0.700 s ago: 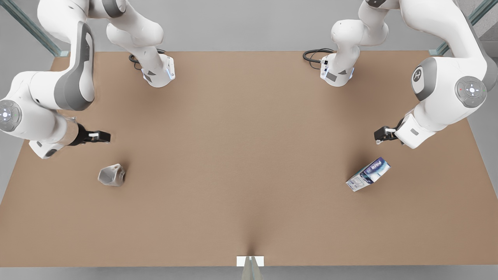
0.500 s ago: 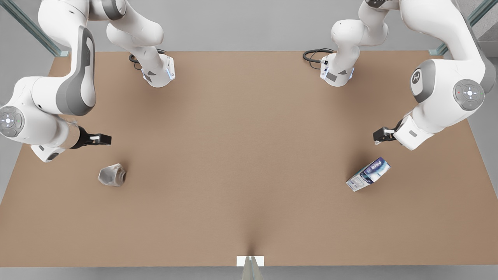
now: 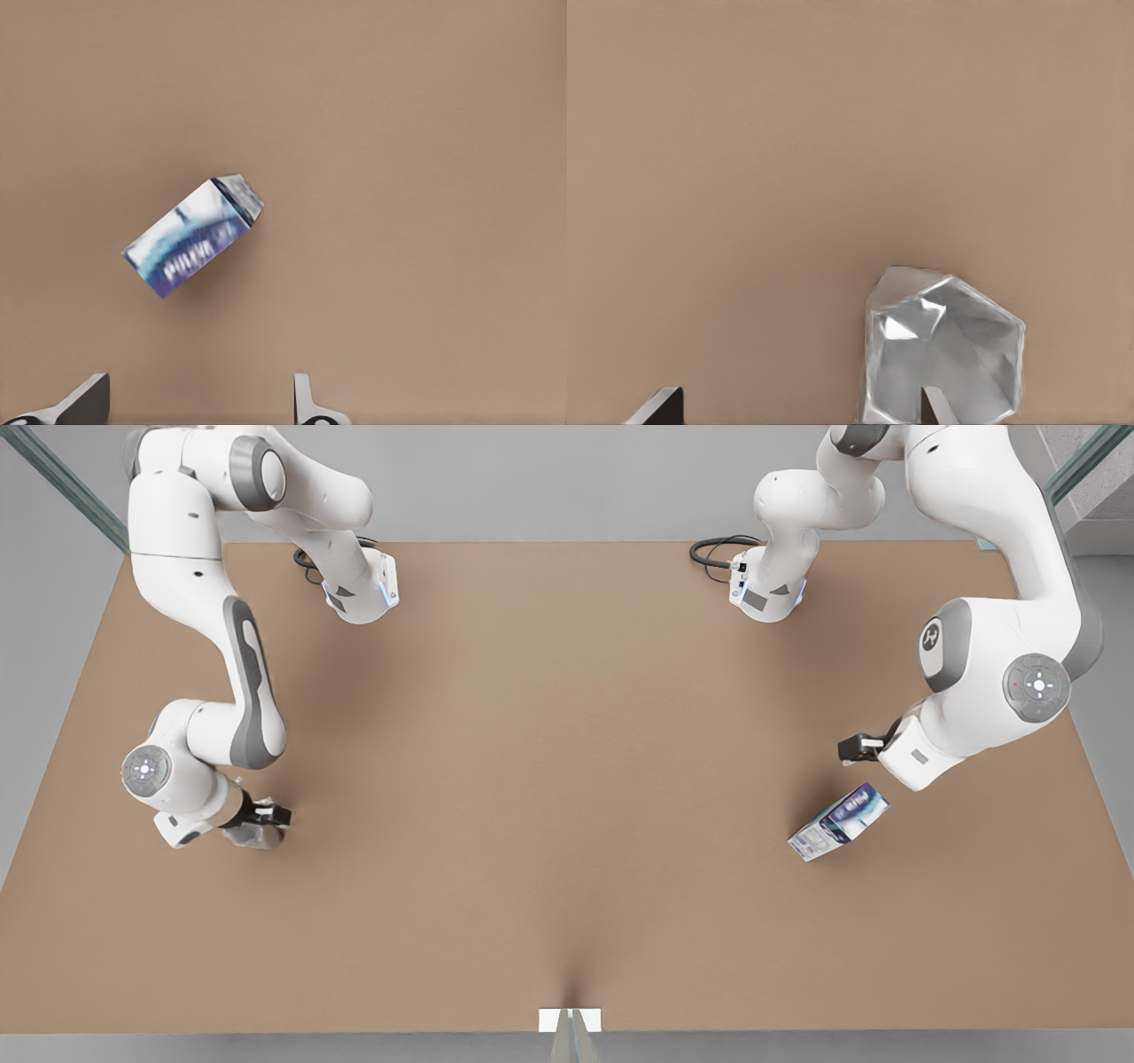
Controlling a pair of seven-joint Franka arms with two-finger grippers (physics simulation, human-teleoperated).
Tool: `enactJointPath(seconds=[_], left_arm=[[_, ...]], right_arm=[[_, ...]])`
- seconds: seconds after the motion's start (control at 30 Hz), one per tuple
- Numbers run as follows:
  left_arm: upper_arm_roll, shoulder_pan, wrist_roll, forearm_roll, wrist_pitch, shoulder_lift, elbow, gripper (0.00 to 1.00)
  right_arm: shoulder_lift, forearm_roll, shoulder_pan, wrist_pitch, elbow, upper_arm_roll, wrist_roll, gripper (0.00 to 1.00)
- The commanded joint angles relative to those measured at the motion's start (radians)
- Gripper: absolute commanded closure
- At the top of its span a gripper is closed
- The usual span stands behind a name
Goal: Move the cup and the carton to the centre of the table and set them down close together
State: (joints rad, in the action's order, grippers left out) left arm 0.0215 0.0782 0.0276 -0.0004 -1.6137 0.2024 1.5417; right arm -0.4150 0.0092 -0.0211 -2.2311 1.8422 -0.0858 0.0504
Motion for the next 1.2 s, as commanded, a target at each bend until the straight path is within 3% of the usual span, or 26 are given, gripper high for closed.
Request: enactJointPath(seconds=[0.0, 0.27, 0.47, 0.93, 1.07, 1.13, 1.17], left_arm=[[0.000, 0.000, 0.000, 0.000, 0.000, 0.000, 0.000, 0.00], [0.000, 0.000, 0.000, 0.000, 0.002, 0.000, 0.000, 0.00], [0.000, 0.000, 0.000, 0.000, 0.002, 0.002, 0.000, 0.00], [0.000, 0.000, 0.000, 0.000, -0.008, 0.014, -0.002, 0.00], [0.000, 0.000, 0.000, 0.000, -0.008, 0.014, -0.002, 0.00], [0.000, 0.000, 0.000, 0.000, -0.008, 0.017, -0.003, 0.00], [0.000, 0.000, 0.000, 0.000, -0.008, 0.018, -0.002, 0.00]], right_arm=[[-0.002, 0.000, 0.003, -0.001, 0.000, -0.005, 0.000, 0.00], [-0.057, 0.110, 0.023, -0.136, 0.058, -0.042, 0.083, 0.00], [-0.054, 0.110, 0.023, -0.045, 0.060, -0.046, 0.080, 0.01], [-0.117, 0.103, 0.049, -0.067, 0.028, -0.057, 0.144, 0.06], [-0.122, 0.103, 0.052, -0.044, 0.015, -0.071, 0.206, 0.32], [-0.123, 0.103, 0.052, -0.013, 0.014, -0.078, 0.233, 0.52], [-0.125, 0.103, 0.052, 0.005, 0.012, -0.088, 0.238, 0.70]])
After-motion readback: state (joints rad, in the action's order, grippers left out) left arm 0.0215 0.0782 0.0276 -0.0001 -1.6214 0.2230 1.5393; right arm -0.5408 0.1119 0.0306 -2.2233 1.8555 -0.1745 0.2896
